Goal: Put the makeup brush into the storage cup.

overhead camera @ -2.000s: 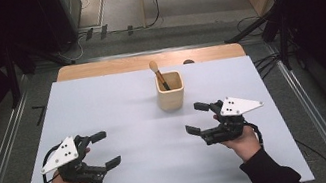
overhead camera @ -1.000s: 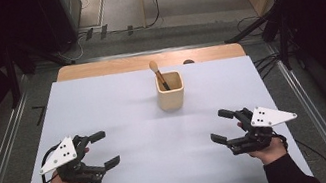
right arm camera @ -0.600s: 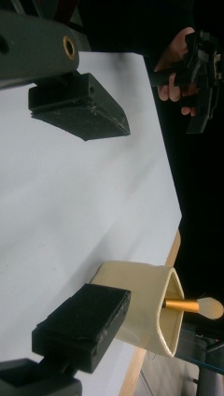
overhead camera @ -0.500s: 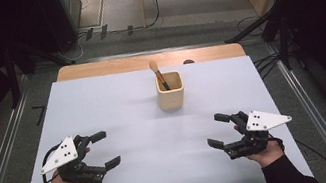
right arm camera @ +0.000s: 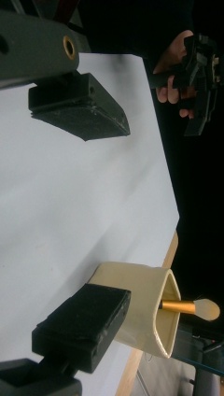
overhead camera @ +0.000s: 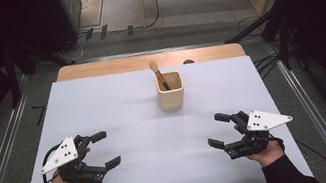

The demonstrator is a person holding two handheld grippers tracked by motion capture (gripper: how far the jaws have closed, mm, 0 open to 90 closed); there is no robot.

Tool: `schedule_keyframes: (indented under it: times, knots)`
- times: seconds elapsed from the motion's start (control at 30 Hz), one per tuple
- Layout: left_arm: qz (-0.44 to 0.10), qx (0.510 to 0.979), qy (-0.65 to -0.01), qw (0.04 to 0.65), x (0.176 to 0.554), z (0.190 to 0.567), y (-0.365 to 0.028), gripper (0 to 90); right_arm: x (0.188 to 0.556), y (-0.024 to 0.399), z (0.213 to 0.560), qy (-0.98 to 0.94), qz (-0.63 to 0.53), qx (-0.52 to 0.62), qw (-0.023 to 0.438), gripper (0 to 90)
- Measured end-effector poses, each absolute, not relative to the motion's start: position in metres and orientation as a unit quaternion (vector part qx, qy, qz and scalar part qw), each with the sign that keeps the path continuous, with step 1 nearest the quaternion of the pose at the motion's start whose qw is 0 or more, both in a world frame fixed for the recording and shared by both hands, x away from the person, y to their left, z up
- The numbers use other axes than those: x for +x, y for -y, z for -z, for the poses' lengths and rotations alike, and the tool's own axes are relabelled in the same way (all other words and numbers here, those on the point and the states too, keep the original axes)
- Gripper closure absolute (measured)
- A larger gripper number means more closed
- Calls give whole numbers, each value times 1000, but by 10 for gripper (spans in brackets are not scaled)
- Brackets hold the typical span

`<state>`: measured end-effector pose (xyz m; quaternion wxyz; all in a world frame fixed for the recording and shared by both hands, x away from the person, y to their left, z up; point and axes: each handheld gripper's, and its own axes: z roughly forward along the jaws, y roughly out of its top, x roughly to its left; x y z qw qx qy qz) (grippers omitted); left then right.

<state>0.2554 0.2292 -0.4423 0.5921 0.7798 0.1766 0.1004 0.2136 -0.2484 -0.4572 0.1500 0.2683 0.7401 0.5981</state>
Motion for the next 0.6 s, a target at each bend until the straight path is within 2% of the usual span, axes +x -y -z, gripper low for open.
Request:
schedule_keyframes:
  times: [0.6]
  knots:
    - [-98, 781, -175, 592, 256, 442, -229, 124, 214, 249, 457, -736, -603, 272, 145, 192]
